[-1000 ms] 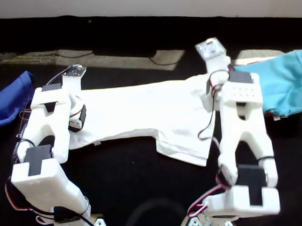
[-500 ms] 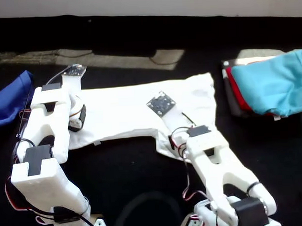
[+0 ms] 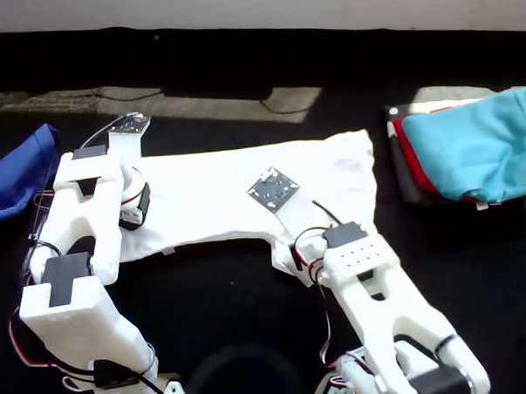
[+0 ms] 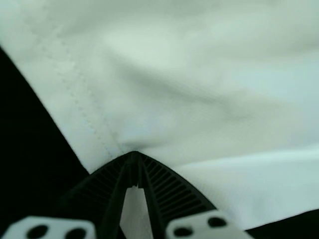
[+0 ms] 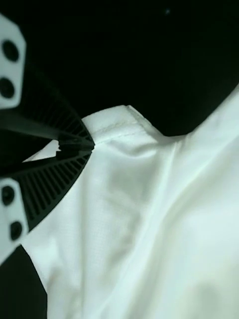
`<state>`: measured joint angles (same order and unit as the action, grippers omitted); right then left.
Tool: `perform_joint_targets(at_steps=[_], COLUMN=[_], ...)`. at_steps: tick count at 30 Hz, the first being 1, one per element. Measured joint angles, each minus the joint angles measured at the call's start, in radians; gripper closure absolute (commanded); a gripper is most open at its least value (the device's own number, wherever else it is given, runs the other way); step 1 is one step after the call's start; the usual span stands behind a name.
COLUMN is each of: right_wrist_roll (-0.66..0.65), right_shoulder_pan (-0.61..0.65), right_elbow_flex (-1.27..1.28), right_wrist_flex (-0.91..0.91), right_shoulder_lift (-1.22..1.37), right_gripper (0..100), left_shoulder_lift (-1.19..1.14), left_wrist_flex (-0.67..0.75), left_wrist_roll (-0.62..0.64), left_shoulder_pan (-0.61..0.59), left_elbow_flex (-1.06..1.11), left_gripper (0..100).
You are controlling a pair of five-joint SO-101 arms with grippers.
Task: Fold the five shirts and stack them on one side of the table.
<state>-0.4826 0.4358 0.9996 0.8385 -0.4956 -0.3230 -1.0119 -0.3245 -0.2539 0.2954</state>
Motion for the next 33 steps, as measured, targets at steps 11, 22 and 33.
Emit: perform_joint_targets(at_steps=[11, 22, 33], right_wrist_roll=[-0.014, -0.091, -0.091], right_shoulder_pan=[0.002, 0.002, -0.152], right_elbow_flex=[0.005, 0.006, -0.149], right_wrist_flex=[0.193, 0.095, 0.054], right_shoulder_lift=[-0.089, 0.163, 0.371], right_gripper=[80.0, 80.0, 99.2], left_shoulder_lift=[0.000, 0.000, 0.000], left_wrist_flex=[0.000, 0.000, 0.000], left_wrist_roll=[0.000, 0.000, 0.000], left_shoulder_pan=[0.000, 0.000, 0.000], left_elbow_flex=[0.000, 0.000, 0.003], left_gripper=[99, 99, 99])
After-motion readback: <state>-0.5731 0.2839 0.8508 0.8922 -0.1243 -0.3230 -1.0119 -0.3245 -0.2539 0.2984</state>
